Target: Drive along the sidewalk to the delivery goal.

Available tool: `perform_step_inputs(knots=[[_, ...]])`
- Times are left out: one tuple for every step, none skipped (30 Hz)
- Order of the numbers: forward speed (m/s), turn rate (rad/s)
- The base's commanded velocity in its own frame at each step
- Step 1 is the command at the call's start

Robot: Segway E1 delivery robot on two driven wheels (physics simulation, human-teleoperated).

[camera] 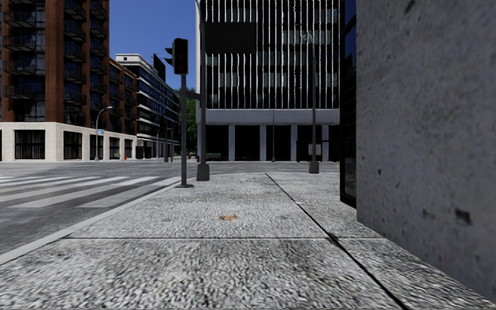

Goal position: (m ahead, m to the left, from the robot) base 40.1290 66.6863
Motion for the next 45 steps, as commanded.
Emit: perform_step_inputs(knots=[[2.0,0.0],[2.0,0.0],[2.0,0.0],[2.0,0.0],[2.0,0.0],[2.0,0.0],[2.0,0.0],[2.0,0.0],[2.0,0.0],[2.0,0.0],[2.0,0.0],[2.0,0.0],[2.0,0.0],[2.0,0.0],[2.0,0.0],[2.0,0.04],[2.0,0.14],[2.0,0.18],[2.0,0.2],[2.0,0.2],[2.0,0.2],[2.0,0.27],[2.0,0.34],[2.0,0.37],[2.0,0.39],[2.0,0.39],[2.0,0.41],[2.0,0.46],[2.0,0.47],[2.0,0.47],[2.0,0.47],[2.0,0.47],[2.0,0.47],[2.0,0.48],[2.0,0.48],[2.0,0.48],[2.0,0.48],[2.0,0.48],[2.0,0.48],[2.0,0.53],[2.0,0.56],[2.0,0.57],[2.0,0.58],[2.0,0.58],[2.0,0.58]])
